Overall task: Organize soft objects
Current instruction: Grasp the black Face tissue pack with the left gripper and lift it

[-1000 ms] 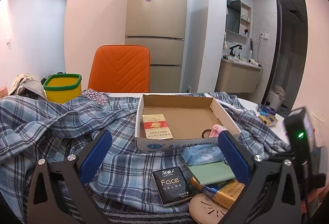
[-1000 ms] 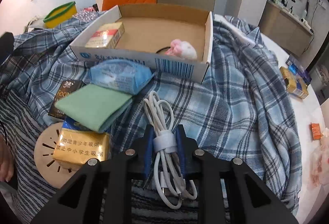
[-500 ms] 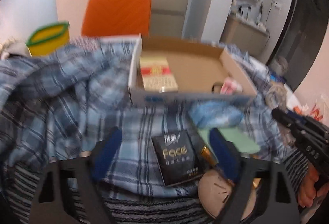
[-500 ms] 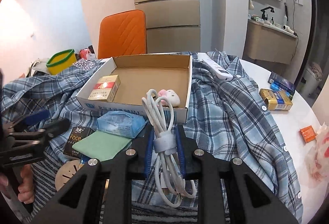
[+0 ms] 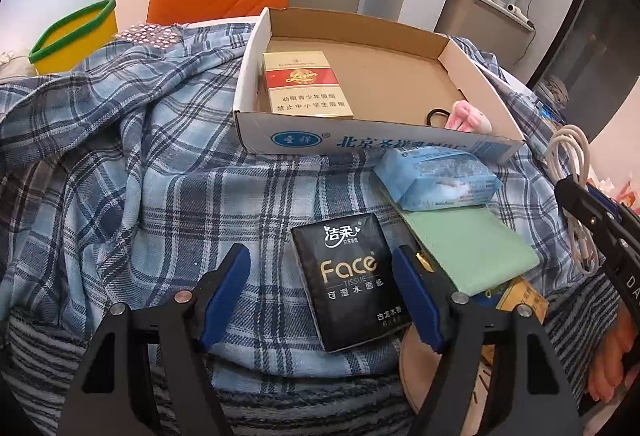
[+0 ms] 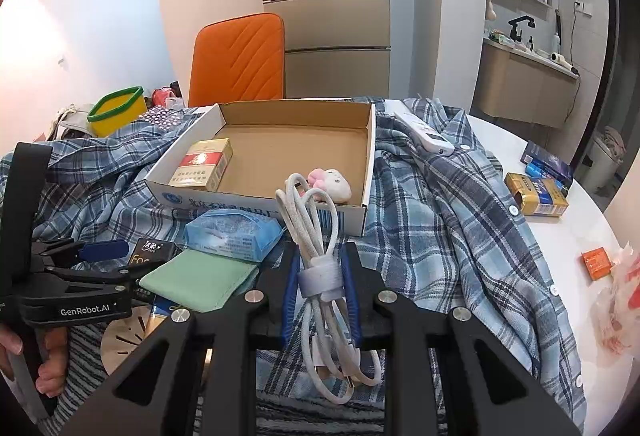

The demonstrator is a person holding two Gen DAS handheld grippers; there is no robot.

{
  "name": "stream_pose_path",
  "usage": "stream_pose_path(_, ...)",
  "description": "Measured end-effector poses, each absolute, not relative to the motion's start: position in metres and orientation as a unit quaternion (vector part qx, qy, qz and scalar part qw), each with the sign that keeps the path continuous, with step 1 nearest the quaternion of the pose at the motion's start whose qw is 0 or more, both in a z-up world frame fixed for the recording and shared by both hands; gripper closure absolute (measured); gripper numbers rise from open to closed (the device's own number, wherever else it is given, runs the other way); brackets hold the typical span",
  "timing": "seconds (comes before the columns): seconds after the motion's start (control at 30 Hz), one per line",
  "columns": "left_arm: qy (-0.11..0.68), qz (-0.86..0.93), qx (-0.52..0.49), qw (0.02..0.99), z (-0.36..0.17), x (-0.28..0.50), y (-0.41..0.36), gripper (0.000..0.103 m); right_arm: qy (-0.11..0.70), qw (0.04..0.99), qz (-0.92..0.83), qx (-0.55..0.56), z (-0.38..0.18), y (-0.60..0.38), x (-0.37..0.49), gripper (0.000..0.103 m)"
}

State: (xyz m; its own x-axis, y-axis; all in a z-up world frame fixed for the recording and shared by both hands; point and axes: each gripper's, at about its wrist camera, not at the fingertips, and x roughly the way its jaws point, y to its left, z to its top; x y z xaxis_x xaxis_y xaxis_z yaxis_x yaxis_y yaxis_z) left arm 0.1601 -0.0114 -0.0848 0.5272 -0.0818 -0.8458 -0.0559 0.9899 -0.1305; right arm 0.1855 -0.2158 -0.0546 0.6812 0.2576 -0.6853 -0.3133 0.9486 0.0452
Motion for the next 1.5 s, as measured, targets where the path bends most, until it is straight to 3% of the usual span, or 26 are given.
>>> stream_pose_path(0.33,0.504,-0.024,-0.051,0.862,-0.090,0.168,-0.022,0.030,0.370,0.915,0.157,-0.044,-0.057,-0.214,0.186,0.080)
stream_pose_path(0.4,0.502,-0.019,-0.049,0.863,-0.090,0.167,-0.021,0.041,0.370,0.915,0.157,-0.045,-0.057,-0.214,0.186,0.080)
stream_pose_path(0.43,0.499,-0.013,-0.045,0.866,-0.090,0.165,-0.021,0.057,0.370,0.915,0.157,-0.045,-0.057,-0.214,0.186,0.080)
stream_pose_path(0.47,0.496,-0.011,-0.041,0.867,-0.089,0.164,-0.022,0.058,0.370,0.915,0.156,-0.045,-0.057,-0.214,0.186,0.080)
stream_pose_path(0.63,0.446,-0.032,-0.045,0.893,-0.074,0.151,-0.022,0.059,0.355,0.919,0.164,-0.049,-0.054,-0.212,0.181,0.080)
stream_pose_path(0.9,0.340,-0.048,-0.040,0.938,-0.042,0.123,-0.023,0.059,0.258,0.947,0.184,-0.048,-0.029,-0.209,0.152,0.080)
stream_pose_path(1.23,0.401,-0.023,-0.062,0.914,-0.059,0.145,-0.013,0.059,0.262,0.948,0.177,-0.040,-0.027,-0.210,0.155,0.080)
stream_pose_path(1.5,0.408,-0.023,-0.080,0.909,-0.063,0.145,-0.008,0.059,0.325,0.930,0.166,-0.029,-0.043,-0.214,0.175,0.080)
